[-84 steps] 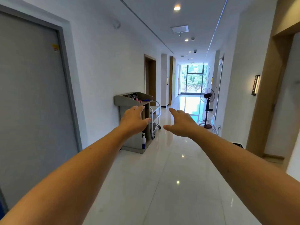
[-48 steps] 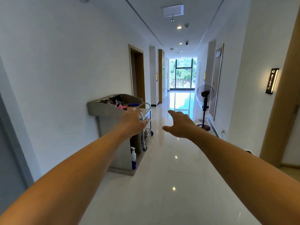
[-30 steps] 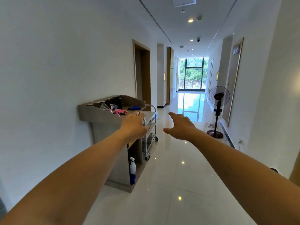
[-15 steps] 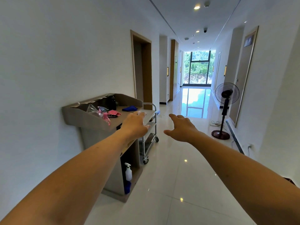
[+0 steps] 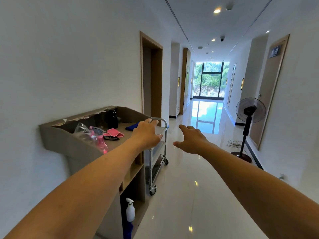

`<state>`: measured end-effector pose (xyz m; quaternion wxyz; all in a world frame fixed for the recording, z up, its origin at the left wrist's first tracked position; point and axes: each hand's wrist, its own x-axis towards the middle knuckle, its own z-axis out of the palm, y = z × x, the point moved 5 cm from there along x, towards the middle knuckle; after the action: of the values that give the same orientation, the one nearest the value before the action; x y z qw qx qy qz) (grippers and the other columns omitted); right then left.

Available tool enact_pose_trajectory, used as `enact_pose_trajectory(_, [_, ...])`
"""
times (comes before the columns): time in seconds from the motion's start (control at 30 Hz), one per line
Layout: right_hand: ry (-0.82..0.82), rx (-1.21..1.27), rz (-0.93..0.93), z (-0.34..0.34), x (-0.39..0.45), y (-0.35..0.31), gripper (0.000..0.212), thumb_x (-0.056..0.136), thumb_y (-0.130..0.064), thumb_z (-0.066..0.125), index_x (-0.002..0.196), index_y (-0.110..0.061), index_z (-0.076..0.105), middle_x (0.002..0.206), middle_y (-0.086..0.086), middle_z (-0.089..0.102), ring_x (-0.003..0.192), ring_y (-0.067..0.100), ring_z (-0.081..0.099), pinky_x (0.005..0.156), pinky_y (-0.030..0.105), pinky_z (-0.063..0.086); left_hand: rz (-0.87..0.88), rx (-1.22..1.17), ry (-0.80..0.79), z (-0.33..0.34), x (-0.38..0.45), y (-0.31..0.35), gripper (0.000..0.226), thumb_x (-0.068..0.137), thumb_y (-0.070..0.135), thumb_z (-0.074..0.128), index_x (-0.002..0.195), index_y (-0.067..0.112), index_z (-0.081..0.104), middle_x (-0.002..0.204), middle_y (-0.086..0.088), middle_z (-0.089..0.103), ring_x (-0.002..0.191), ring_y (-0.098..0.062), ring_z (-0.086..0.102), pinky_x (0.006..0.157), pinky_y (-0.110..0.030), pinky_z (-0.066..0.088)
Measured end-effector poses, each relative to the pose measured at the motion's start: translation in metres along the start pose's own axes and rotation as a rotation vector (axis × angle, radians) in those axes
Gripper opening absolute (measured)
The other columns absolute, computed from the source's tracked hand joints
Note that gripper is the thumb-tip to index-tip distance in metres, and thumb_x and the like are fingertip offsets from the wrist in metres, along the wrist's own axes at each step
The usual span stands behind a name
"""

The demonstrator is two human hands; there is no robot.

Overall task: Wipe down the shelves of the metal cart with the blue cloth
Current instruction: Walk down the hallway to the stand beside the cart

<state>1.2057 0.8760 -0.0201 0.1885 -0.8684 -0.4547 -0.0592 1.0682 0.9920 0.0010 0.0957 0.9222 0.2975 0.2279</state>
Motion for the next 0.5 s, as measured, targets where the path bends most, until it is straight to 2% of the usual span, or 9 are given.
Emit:
enact_pose_trajectory(0.17, [0.008, 0.022, -0.055, 0.031, 0.104, -0.023, 0.083, 0.085, -0.057, 0.068, 0.152, -0.028, 0.028, 0.152, 0.008, 0.042, 0.133, 0.036, 0.043, 0.102, 0.051, 0.044, -0.042, 0.011, 0.010, 0.012, 0.086, -0.061, 0.065, 0.089, 0.043, 0.065, 0.146, 0.024, 0.040, 0.151, -0.005, 0.041, 0.137, -0.029, 0.037, 0.108, -0.050, 0.039])
enact_pose_trajectory(0.5, [-0.092, 0.087, -0.076, 0.114, 0.244, -0.016, 0.086, 0.080, -0.060, 0.069, 0.150, -0.029, 0.029, 0.151, 0.010, 0.042, 0.134, 0.035, 0.042, 0.103, 0.054, 0.043, -0.113, 0.001, -0.042, 0.060, 0.196, -0.136, 0.067, 0.090, 0.043, 0.063, 0.149, 0.023, 0.038, 0.149, -0.004, 0.042, 0.134, -0.027, 0.040, 0.106, -0.050, 0.043])
